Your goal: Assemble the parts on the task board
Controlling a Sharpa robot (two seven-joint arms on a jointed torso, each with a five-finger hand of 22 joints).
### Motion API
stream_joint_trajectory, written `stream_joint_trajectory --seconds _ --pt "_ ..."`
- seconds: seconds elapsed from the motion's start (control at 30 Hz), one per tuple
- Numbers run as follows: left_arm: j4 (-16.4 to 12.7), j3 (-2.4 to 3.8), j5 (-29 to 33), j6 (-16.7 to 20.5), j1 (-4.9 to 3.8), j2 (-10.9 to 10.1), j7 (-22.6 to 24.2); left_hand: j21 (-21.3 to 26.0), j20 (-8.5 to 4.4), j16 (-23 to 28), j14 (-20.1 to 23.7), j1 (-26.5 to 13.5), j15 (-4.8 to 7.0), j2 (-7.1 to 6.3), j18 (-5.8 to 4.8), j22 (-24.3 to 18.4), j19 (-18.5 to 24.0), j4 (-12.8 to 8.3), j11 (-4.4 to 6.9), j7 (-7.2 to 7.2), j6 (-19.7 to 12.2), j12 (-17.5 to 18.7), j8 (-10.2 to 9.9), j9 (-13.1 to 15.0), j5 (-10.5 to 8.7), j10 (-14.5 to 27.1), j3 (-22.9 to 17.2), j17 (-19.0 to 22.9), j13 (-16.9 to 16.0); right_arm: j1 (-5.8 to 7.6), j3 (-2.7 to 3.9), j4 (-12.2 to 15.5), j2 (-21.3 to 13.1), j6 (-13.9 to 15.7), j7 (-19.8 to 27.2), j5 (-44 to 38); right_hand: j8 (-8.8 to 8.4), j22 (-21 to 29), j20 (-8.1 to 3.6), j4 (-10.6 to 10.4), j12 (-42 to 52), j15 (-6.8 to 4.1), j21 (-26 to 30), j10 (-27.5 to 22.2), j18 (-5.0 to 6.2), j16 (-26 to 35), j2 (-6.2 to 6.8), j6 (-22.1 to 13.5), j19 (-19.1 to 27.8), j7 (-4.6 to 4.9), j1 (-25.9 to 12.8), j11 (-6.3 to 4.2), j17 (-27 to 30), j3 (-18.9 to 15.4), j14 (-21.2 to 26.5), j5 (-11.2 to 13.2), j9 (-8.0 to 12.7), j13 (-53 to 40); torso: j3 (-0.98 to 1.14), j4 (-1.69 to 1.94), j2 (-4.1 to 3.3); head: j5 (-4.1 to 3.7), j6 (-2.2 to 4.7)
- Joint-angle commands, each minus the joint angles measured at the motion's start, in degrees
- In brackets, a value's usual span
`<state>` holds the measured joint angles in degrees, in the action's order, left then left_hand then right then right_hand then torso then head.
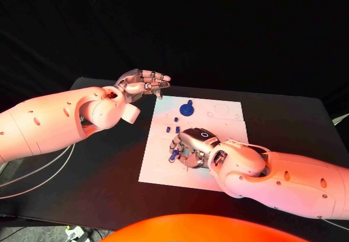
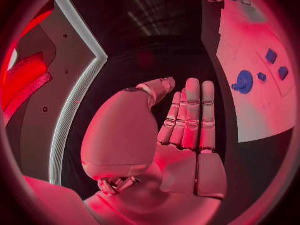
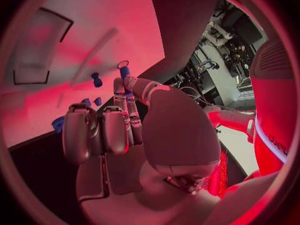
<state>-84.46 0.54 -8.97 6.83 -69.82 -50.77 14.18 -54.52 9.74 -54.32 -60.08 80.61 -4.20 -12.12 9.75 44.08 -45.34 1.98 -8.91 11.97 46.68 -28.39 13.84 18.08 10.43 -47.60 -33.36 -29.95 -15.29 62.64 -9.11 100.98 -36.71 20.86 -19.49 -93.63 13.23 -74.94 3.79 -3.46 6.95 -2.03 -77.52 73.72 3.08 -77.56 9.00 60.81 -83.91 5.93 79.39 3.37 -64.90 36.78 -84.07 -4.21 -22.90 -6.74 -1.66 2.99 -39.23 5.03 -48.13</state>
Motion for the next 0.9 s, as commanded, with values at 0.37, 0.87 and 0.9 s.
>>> stream_joint_trajectory --seconds 0.37,0.87,0.9 --pt "-0.08 0.03 0.33 -0.90 -0.04 0.07 0.24 0.33 0.16 -0.06 0.42 -0.29 -0.08 0.00 0.73 -0.09 0.03 -0.10 0.04 0.69 -0.43 -0.28 -0.04 0.02 0.15 0.40 0.28 0.05 0.08 -0.51 -0.06 -0.80 0.68 -1.73 0.11 -1.01 3.28 -10.30 -0.33 0.34 -0.31 -0.24 -0.15 1.52 -0.75 -0.26 -0.11 0.26 -3.22 0.20 -0.57 -1.19 0.03 0.03 -1.47 -0.11 -5.41 -0.05 -0.03 0.01 0.03 0.36 -0.30" --pt "-0.09 0.03 0.33 -0.78 -0.03 -0.09 0.32 0.33 0.16 -0.06 0.42 -0.29 -0.08 0.00 0.73 -0.09 0.03 -0.10 0.04 0.69 -0.43 -0.28 -0.04 0.02 0.15 0.40 0.28 0.05 0.08 -1.00 -0.09 -1.41 1.09 -2.25 -0.26 -1.45 3.28 -10.30 -0.33 0.34 -0.31 -0.24 -0.15 1.52 -0.75 -0.26 -0.11 0.26 -3.22 0.20 -0.57 -1.19 0.03 0.03 -1.47 -0.11 -5.41 -0.05 -0.06 -0.02 0.00 0.45 -0.36" --pt "-0.10 0.03 0.33 -0.78 -0.03 -0.09 0.31 0.33 0.16 -0.06 0.42 -0.29 -0.08 0.00 0.73 -0.09 0.03 -0.10 0.04 0.69 -0.43 -0.28 -0.04 0.02 0.15 0.40 0.28 0.05 0.08 -1.01 -0.09 -1.48 1.12 -2.23 -0.43 -1.55 3.35 -10.32 -0.33 0.52 -0.37 -0.24 -0.16 1.56 -0.75 -0.23 -0.13 0.20 -3.21 0.22 -0.70 -1.18 0.11 0.14 -1.46 -0.11 -5.52 -0.09 -0.06 -0.02 0.00 0.45 -0.36"
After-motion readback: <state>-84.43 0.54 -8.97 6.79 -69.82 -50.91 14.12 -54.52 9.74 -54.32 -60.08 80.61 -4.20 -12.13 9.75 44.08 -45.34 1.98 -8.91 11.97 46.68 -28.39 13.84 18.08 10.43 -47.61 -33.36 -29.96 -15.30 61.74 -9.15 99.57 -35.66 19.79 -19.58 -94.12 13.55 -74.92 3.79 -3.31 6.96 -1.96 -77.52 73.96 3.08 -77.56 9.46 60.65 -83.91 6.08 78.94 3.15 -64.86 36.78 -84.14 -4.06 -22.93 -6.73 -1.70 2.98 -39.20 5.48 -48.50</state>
